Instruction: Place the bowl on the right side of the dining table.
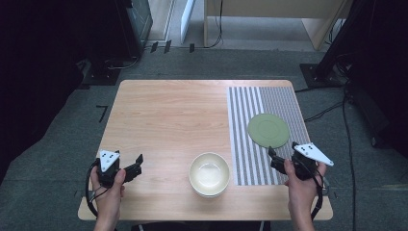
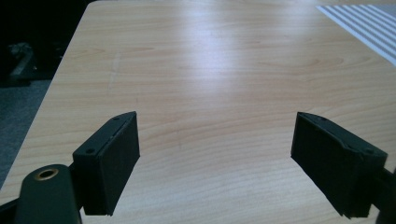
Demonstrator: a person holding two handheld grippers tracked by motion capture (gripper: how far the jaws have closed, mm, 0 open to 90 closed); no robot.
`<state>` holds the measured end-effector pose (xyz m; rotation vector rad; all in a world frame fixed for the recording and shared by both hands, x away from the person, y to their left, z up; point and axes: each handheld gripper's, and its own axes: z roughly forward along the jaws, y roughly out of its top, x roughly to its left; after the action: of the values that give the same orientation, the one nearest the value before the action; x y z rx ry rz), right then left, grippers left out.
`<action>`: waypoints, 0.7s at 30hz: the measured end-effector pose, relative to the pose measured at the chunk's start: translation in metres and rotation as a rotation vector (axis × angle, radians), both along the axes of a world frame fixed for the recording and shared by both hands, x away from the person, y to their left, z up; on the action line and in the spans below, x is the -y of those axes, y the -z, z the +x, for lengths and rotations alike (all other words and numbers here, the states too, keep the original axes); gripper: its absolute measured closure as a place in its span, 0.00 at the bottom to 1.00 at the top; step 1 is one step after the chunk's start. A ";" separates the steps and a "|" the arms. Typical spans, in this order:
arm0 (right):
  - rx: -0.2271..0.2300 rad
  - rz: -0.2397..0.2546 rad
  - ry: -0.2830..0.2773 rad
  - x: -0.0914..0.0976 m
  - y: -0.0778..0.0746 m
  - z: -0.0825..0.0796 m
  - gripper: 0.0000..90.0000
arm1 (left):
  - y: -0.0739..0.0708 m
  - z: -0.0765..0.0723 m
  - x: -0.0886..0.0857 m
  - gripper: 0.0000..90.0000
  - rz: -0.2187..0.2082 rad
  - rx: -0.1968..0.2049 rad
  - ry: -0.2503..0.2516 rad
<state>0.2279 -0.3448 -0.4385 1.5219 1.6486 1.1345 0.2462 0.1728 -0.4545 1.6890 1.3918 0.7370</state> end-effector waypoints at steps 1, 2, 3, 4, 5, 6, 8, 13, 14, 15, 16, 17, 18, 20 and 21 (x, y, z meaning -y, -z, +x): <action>0.001 0.000 -0.003 -0.001 -0.001 0.001 0.15 | -0.001 0.002 0.001 0.17 -0.001 0.003 -0.002; 0.003 0.003 -0.009 -0.003 -0.002 0.003 0.15 | -0.002 0.002 0.001 0.17 0.000 0.005 -0.002; 0.006 0.002 -0.014 -0.005 -0.004 0.005 0.15 | -0.004 0.005 0.003 0.17 -0.008 0.009 -0.003; 0.006 0.002 -0.014 -0.005 -0.004 0.005 0.15 | -0.004 0.005 0.003 0.17 -0.008 0.009 -0.003; 0.010 0.006 -0.023 -0.008 -0.007 0.008 0.15 | -0.006 0.006 0.004 0.17 -0.015 0.011 -0.004; 0.010 0.006 -0.023 -0.008 -0.007 0.008 0.15 | -0.007 0.007 0.004 0.17 -0.018 0.011 -0.001; 0.013 0.002 -0.038 -0.011 -0.010 0.010 0.15 | -0.009 0.008 0.004 0.17 -0.036 0.015 -0.009; 0.013 0.004 -0.058 -0.021 -0.012 0.016 0.15 | -0.011 0.012 0.004 0.17 -0.055 0.013 -0.012; 0.013 0.004 -0.058 -0.021 -0.012 0.016 0.15 | -0.012 0.012 0.005 0.17 -0.050 0.015 -0.011; 0.012 0.006 -0.057 -0.021 -0.012 0.017 0.15 | -0.012 0.013 0.005 0.17 -0.048 0.018 -0.011; 0.013 0.007 -0.055 -0.022 -0.012 0.018 0.15 | -0.013 0.013 0.005 0.17 -0.047 0.020 -0.010; 0.013 0.008 -0.055 -0.022 -0.013 0.019 0.15 | -0.014 0.014 0.006 0.17 -0.047 0.020 -0.009; 0.019 0.012 -0.053 -0.022 -0.016 0.021 0.15 | -0.014 0.016 0.006 0.17 -0.048 0.023 -0.010; 0.022 0.013 -0.053 -0.022 -0.016 0.022 0.15 | -0.014 0.017 0.006 0.17 -0.056 0.022 -0.011; 0.025 0.017 -0.048 -0.021 -0.018 0.024 0.15 | -0.014 0.017 0.006 0.17 -0.062 0.020 -0.013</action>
<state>0.2515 -0.3236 -0.4202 1.4805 1.6711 1.1911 0.2636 0.1670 -0.4406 1.6220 1.3990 0.7092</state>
